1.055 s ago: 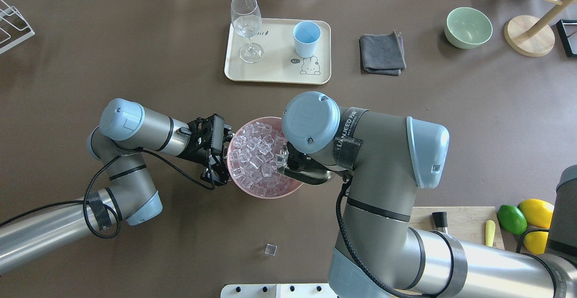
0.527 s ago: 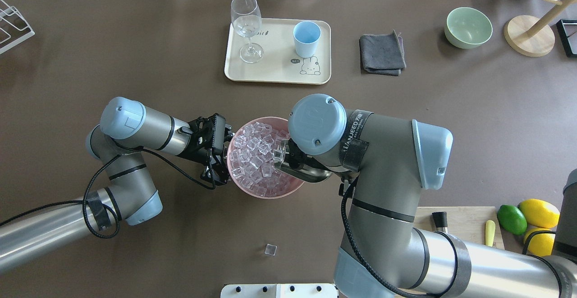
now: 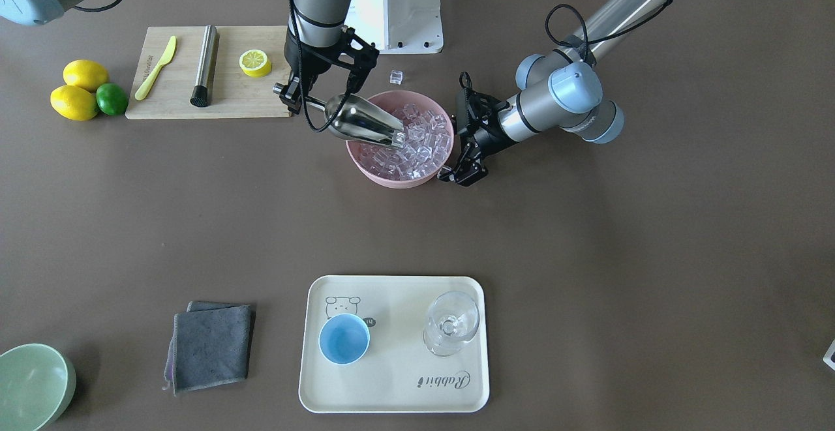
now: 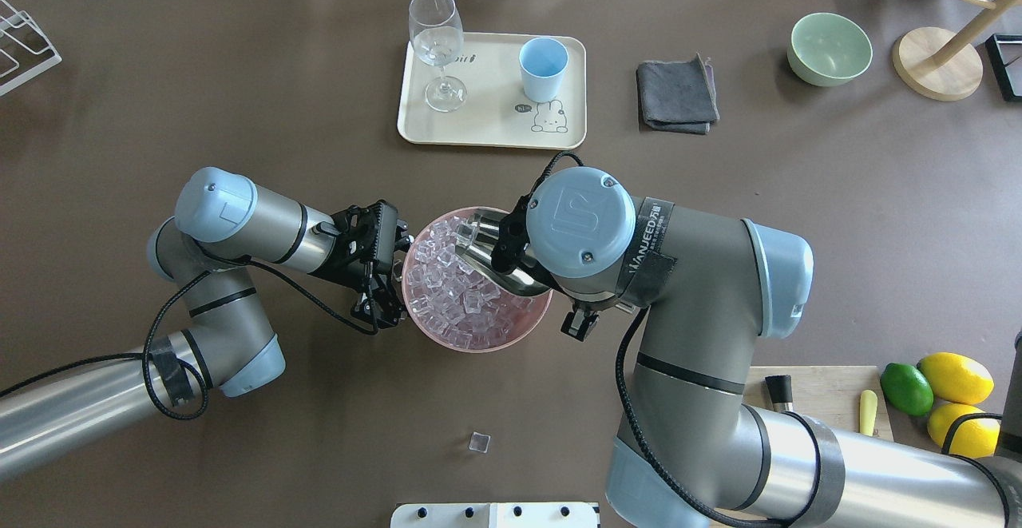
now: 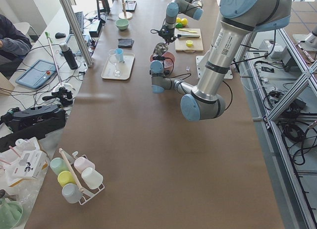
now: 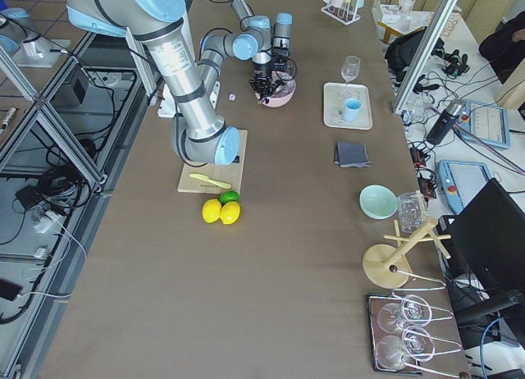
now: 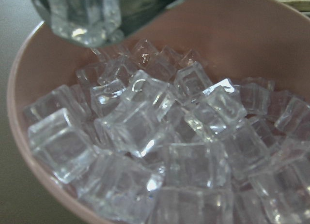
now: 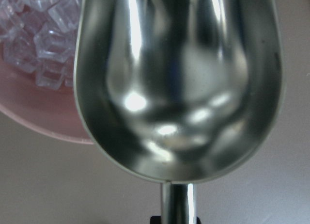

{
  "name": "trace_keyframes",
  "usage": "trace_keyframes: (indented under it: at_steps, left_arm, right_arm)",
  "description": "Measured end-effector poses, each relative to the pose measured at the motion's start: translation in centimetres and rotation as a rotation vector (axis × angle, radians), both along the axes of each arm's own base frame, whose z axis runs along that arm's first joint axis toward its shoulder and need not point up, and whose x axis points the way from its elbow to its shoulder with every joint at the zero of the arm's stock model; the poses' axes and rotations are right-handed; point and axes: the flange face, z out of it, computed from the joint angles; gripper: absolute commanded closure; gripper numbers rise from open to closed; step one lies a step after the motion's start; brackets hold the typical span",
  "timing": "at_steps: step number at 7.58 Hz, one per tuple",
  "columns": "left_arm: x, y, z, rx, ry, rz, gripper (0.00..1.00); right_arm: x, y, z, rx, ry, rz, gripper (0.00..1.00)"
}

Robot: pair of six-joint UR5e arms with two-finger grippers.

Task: Put ice in cup with scoop
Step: 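Lift the scoop holding an ice cube out of the bowl with the right gripper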

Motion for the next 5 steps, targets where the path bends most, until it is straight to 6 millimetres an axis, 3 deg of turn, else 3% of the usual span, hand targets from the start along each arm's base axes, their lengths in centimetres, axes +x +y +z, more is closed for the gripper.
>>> trace_keyframes:
  at_steps: [3, 5]
  left_arm:
    - [-0.3, 0.0, -0.1, 0.009, -0.033, 0.005, 0.02]
    - [-1.4, 0.0, -0.2, -0.004, -0.056, -0.004, 0.02]
  right_arm:
    - [-0.2, -0.1, 0.0, -0.057, -0.206, 0.174, 1.00]
    - [1.5, -0.6, 0.6, -0.102, -0.372, 0.289, 1.00]
